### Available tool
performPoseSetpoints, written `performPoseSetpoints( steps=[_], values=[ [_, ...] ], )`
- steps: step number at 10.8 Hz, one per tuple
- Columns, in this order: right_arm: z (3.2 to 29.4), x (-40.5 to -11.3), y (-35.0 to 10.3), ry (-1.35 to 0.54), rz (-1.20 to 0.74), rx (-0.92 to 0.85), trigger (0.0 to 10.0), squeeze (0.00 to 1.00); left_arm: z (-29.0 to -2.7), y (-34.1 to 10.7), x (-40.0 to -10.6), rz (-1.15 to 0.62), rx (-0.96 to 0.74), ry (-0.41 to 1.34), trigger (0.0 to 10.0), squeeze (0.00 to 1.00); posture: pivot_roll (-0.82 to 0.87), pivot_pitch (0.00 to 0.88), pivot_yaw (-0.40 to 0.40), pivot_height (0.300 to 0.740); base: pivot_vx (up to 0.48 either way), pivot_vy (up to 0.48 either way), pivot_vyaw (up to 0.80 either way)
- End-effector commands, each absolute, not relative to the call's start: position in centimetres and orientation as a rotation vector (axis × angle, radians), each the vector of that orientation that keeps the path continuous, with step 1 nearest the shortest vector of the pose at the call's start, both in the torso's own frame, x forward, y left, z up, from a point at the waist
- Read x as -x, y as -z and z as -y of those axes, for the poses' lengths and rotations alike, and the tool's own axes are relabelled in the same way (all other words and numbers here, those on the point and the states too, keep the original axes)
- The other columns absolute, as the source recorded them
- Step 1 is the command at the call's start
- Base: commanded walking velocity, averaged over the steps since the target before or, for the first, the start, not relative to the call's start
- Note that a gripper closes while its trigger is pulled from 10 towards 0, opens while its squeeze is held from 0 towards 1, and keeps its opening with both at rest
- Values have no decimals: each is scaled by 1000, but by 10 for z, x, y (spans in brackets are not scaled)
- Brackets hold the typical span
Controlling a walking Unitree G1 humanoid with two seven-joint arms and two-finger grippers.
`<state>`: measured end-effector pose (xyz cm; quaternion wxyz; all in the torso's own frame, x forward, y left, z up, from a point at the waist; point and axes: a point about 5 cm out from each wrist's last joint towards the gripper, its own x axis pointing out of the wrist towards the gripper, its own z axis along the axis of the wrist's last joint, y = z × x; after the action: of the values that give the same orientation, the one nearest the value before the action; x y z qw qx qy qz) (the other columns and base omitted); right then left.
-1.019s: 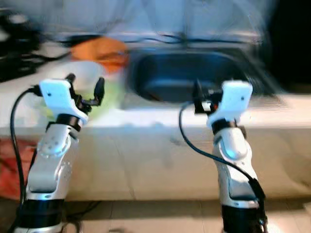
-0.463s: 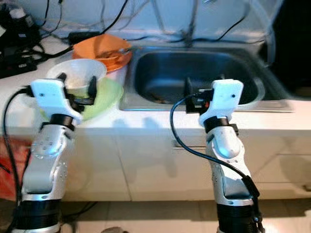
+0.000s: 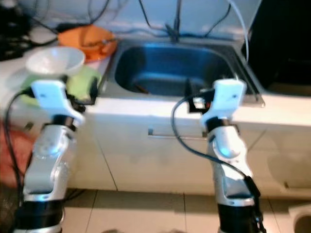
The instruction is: Kitchen organization
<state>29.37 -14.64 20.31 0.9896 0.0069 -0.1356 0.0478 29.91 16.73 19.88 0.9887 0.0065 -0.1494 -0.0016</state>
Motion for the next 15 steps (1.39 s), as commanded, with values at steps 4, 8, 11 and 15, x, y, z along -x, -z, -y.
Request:
performPoseSetpoints(
  steps=[4, 8, 11, 15],
  values=[
    [150, -292, -202, -91, 273, -5, 10000, 0, -166, -206, -298, 329, 7, 16, 10000, 0, 74, 43, -13, 740, 163, 0, 0],
    [148, -291, -204, -104, 285, -5, 10000, 0, -167, -209, -298, 341, -2, 8, 10000, 0, 74, 40, -13, 740, 448, 0, 0],
    [147, -290, -203, -112, 284, 2, 10000, 0, -168, -210, -298, 343, -5, 3, 10000, 0, 75, 42, -10, 740, 425, 0, 0],
    [147, -289, -199, -113, 276, 4, 10000, 0, -168, -212, -297, 356, 5, -4, 10000, 0, 75, 49, -6, 740, 307, 187, 0]
  ],
)
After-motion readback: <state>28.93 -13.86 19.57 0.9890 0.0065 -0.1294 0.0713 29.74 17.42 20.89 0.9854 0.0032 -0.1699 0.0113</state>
